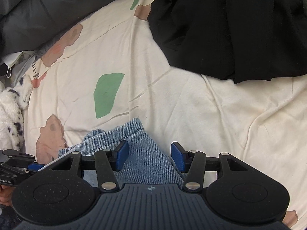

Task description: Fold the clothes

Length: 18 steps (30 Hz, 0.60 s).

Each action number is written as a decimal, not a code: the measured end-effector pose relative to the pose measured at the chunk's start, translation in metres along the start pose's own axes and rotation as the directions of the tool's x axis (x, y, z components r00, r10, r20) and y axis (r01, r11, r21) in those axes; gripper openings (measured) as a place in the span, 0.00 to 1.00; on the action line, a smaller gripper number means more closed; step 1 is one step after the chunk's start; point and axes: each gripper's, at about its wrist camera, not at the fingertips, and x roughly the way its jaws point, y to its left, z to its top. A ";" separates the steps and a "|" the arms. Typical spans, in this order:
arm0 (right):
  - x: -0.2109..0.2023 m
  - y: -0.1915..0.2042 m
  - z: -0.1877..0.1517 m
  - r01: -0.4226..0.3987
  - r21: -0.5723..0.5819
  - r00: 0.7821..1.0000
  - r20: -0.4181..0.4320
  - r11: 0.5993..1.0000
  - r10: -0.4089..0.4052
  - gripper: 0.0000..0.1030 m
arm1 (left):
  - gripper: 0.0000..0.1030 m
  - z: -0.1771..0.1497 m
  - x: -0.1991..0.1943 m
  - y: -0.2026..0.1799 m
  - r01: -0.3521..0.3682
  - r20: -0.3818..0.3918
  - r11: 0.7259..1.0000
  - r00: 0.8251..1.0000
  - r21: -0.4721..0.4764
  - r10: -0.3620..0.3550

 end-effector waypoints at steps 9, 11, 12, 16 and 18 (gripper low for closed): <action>-0.013 0.013 -0.002 0.027 -0.040 0.999 0.038 0.999 -0.026 0.55 | 0.17 0.012 -0.007 -0.013 0.019 0.022 0.999 1.000 0.030 -0.020; -0.021 0.021 -0.005 0.047 -0.066 0.997 0.063 0.997 -0.043 0.55 | 0.17 0.015 -0.008 -0.016 0.027 0.023 0.999 0.999 0.031 -0.027; -0.027 0.026 -0.007 0.057 -0.074 0.995 0.083 0.996 -0.051 0.55 | 0.16 0.017 -0.009 -0.016 0.030 0.024 0.999 0.999 0.030 -0.030; -0.045 0.047 -0.020 0.056 -0.095 0.986 0.165 0.994 -0.040 0.55 | 0.16 0.023 -0.007 -0.013 0.023 0.026 1.000 0.999 0.021 -0.024; -0.048 0.057 -0.029 0.046 -0.095 0.980 0.198 0.994 -0.026 0.55 | 0.16 0.026 -0.001 -0.005 0.008 0.023 1.000 1.000 0.002 -0.009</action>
